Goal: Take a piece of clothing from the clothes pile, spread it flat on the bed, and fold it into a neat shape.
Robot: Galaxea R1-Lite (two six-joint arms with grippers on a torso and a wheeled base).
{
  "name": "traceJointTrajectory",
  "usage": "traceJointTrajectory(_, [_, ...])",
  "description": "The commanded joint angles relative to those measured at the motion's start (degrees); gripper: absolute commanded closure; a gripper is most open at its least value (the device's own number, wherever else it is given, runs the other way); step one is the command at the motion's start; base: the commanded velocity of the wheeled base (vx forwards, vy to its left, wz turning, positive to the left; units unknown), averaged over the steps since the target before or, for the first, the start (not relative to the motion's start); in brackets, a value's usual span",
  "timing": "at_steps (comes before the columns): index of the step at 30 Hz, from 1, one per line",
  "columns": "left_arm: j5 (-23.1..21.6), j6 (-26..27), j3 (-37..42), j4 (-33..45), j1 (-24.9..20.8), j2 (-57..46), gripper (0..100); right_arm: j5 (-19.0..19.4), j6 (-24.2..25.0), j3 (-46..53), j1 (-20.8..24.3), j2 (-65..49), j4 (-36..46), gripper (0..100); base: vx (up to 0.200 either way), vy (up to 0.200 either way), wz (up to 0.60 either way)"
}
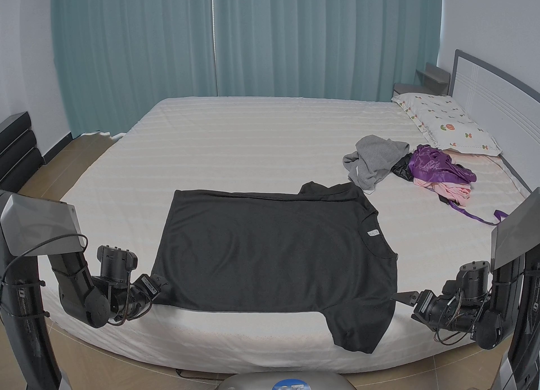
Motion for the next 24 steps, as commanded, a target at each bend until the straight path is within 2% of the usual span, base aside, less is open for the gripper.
traceJointTrajectory(1, [0.32,0.19,-1.11,0.0,-0.05,1.51,0,0.03,-0.04,-0.18,0.05,0.43,-0.85,0,0.0,0.0,0.0])
traceJointTrajectory(5, [1.64,3.18,-2.34,-0.09,-0.05,3.18,0,0.03,-0.04,-0.18,0.05,0.43,-0.85,0,0.0,0.0,0.0])
traceJointTrajectory(11, [3.4,3.36,-3.57,-0.09,-0.14,4.15,0,0.03,-0.04,-0.18,0.05,0.51,-0.85,0,0.0,0.0,0.0])
traceJointTrajectory(12, [3.4,3.27,-3.57,-0.09,-0.05,4.06,100,0.03,-0.04,-0.18,0.05,0.51,-0.85,0,0.0,0.0,0.0])
traceJointTrajectory(24, [3.66,3.0,-0.5,-0.18,1.27,2.83,100,-0.23,-0.48,-0.71,1.28,2.27,-0.85,0,0.0,0.0,0.0])
